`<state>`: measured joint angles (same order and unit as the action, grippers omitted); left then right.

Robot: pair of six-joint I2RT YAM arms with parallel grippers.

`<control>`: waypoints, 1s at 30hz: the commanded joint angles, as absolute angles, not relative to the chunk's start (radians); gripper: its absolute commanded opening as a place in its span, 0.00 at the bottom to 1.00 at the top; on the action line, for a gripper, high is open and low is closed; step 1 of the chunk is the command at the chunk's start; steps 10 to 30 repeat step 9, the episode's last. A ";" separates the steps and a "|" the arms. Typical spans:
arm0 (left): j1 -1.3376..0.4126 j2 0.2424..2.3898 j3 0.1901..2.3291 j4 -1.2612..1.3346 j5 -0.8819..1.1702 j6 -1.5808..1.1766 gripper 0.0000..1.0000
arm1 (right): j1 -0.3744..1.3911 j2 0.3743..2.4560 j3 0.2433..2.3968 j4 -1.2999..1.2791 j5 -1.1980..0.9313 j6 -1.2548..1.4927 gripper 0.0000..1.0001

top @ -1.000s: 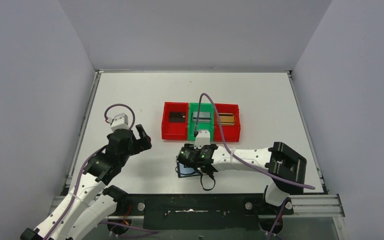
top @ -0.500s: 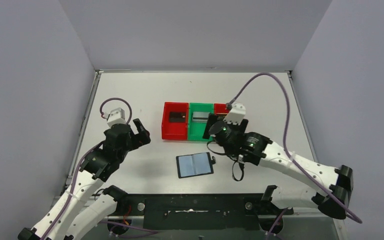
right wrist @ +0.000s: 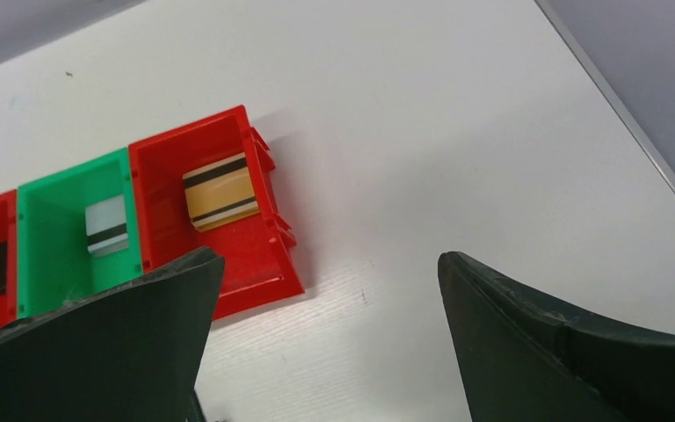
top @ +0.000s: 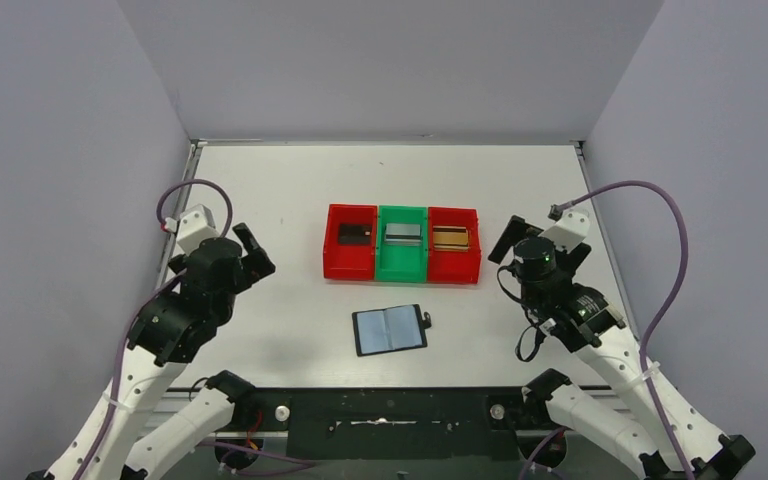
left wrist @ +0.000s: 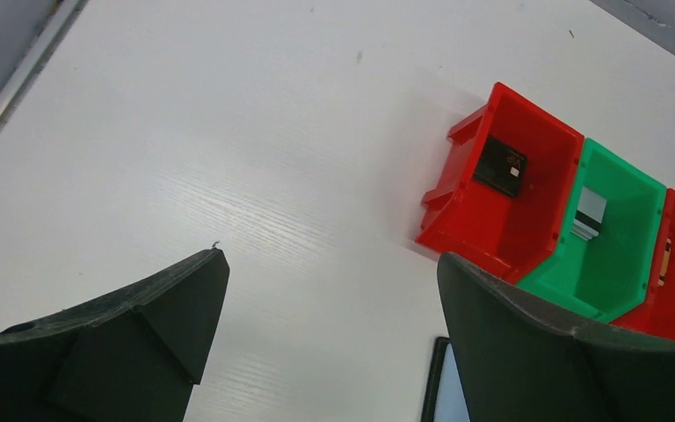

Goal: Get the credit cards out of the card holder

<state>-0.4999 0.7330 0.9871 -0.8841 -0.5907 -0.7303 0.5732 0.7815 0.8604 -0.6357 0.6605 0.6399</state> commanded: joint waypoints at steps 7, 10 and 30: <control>-0.494 0.676 1.088 -0.951 -0.730 -0.697 0.92 | 0.565 0.744 0.825 -0.655 0.555 0.646 0.98; -0.495 0.685 1.092 -0.956 -0.735 -0.702 0.92 | 0.564 0.744 0.822 -0.643 0.544 0.640 0.98; -0.495 0.685 1.092 -0.956 -0.735 -0.702 0.92 | 0.564 0.744 0.822 -0.643 0.544 0.640 0.98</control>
